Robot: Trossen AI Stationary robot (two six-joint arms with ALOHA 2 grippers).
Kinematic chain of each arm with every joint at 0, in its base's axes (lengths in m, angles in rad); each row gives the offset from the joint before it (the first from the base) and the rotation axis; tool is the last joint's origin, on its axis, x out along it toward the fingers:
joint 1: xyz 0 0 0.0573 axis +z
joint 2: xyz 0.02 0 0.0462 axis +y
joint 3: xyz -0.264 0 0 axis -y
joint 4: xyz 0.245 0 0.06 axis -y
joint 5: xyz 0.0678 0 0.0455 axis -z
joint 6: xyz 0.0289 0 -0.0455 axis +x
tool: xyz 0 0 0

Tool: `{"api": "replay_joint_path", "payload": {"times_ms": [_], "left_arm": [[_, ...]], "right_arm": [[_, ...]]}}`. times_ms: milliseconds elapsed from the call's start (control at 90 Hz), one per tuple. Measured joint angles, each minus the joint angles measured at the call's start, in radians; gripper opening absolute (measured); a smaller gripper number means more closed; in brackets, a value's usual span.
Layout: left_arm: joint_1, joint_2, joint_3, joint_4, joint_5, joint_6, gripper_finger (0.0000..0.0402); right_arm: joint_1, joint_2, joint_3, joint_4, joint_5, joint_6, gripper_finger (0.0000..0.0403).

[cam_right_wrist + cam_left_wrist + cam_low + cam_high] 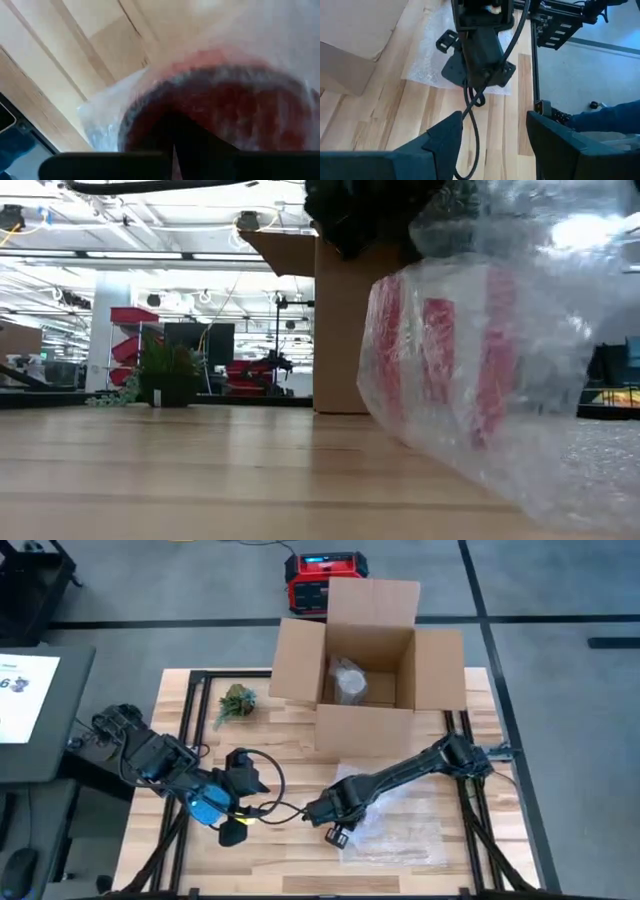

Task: Wrap mug
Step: Wrap the red mug in the bubble wrap

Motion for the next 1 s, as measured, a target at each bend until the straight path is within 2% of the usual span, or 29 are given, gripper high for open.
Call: {"api": "replay_joint_path", "payload": {"times_ms": [244,456,700,1000], "left_arm": [[0.000,0.000,0.000,0.001,0.000,0.004,0.0201],[0.000,0.000,0.000,0.001,0.000,0.004,0.0201],[0.000,0.000,0.000,0.001,0.000,0.004,0.0201],[0.000,0.000,0.000,0.001,0.000,0.003,0.0201]], "right_arm": [[-0.002,-0.037,-0.004,-0.030,0.031,0.029,0.0000],[-0.002,-0.155,-0.004,-0.091,0.069,0.085,0.0000],[0.010,-0.277,-0.002,-0.074,0.079,0.088,0.0000],[0.045,-0.294,-0.010,-0.056,0.075,0.085,0.0000]]}}
